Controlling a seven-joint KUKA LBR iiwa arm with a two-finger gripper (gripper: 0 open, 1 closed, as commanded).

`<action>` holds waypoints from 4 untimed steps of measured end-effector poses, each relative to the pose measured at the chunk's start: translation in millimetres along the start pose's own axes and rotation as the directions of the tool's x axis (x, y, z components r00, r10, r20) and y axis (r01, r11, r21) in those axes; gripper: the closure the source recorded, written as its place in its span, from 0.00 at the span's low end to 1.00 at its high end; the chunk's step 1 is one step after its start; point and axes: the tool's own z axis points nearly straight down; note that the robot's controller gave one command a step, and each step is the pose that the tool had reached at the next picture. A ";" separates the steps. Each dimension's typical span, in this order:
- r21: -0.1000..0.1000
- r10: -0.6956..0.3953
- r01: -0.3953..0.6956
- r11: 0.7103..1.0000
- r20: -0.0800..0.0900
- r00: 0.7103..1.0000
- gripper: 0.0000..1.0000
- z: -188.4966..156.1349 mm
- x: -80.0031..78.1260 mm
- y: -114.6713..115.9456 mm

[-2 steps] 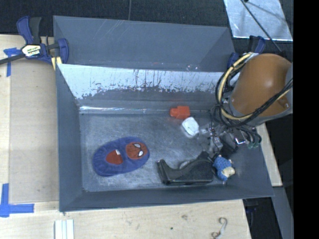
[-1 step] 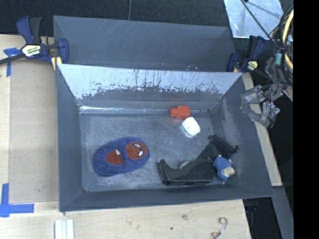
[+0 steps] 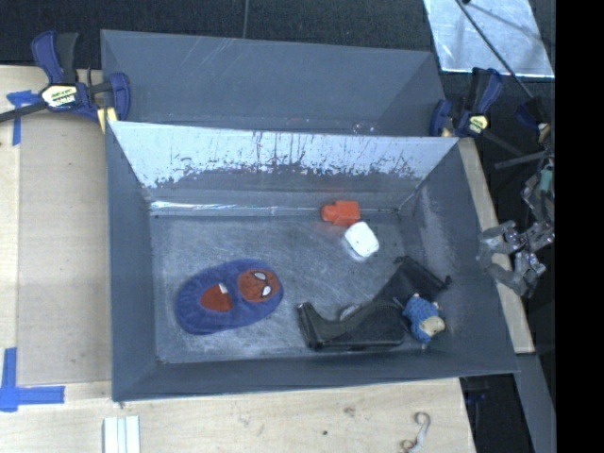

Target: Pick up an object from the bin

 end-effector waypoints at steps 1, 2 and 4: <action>0.001 -0.296 0.296 0.955 0.004 0.955 1.00 85.4 -13.4 15.8; 0.001 -0.210 0.210 0.978 0.004 0.978 1.00 142.3 -22.4 21.8; 0.003 -0.642 0.642 0.767 -0.001 0.767 0.00 227.8 -56.9 42.9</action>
Offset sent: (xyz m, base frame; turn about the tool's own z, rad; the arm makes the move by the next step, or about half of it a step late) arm 0.0050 0.0199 -0.0837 -0.3018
